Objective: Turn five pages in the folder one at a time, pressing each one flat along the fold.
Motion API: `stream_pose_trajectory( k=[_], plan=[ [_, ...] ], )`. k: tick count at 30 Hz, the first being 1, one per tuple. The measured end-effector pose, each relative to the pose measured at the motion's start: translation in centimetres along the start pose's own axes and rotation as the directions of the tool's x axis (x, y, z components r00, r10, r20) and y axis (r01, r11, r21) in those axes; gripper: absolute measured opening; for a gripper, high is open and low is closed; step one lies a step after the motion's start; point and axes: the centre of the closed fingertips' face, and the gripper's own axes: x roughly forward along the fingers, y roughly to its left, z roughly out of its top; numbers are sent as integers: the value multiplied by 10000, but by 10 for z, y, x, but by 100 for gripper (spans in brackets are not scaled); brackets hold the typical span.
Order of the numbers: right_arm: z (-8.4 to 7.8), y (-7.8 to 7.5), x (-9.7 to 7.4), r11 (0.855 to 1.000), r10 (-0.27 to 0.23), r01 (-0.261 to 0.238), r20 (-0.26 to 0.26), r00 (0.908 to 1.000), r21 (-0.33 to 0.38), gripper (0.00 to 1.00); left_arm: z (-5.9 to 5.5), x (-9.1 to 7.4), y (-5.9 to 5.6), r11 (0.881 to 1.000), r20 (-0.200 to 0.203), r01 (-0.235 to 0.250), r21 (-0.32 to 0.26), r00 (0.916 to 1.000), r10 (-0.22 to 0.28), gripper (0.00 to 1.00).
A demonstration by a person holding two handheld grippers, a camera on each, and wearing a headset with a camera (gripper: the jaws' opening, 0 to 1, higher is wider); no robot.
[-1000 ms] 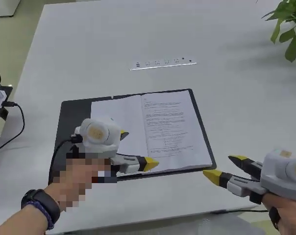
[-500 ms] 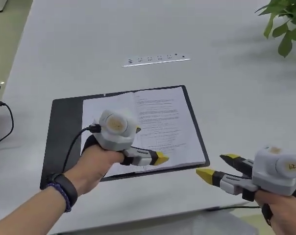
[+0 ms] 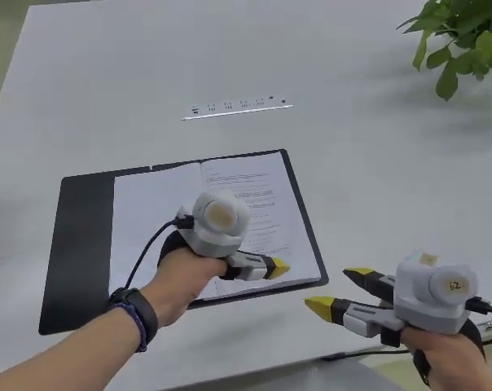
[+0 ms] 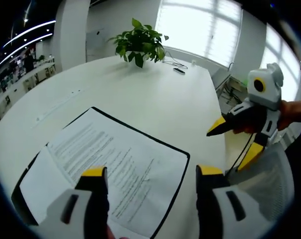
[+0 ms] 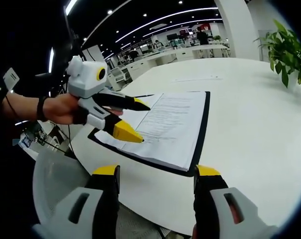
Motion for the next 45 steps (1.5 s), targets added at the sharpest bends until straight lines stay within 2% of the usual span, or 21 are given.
stream_pose_trajectory(
  k=[10, 14, 19, 22, 26, 28, 34, 45],
  plan=[
    [0, -4, -5, 10000, 27, -26, -70, 10000, 66, 59, 1, 41, -9, 9986, -269, -311, 418, 9991, 322, 72],
    [-2, -6, -6, 10000, 54, -53, -149, 9999, 39, 59, 0, 55, -13, 9990, -334, -341, 280, 9988, 350, 72],
    [-5, -6, -5, 9999, 103, -103, -292, 9995, 14, 59, -12, 66, -14, 9981, -614, -519, 342, 9967, 539, 73],
    [-5, -7, -4, 9999, 134, -134, -333, 9994, -8, 59, -23, 71, -10, 9951, -988, -710, 691, 9921, 776, 74],
    [-4, -7, -2, 9999, 171, -172, -312, 9994, -7, 59, -26, 73, -9, 9929, -1014, -820, 862, 9907, 906, 73],
    [-3, -8, -1, 9998, 199, -199, -299, 9994, -17, 59, -25, 71, -8, 9942, -963, -787, 737, 9917, 856, 73],
    [0, -7, 8, 9996, 278, -278, -324, 9991, -6, 58, -25, 67, 2, 9934, -712, -853, 770, 9933, 908, 64],
    [14, -11, 17, 9985, 433, -436, 82, 9990, 346, 55, -23, 64, 8, 9919, -474, -975, 812, 9937, 1015, 54]
  ],
)
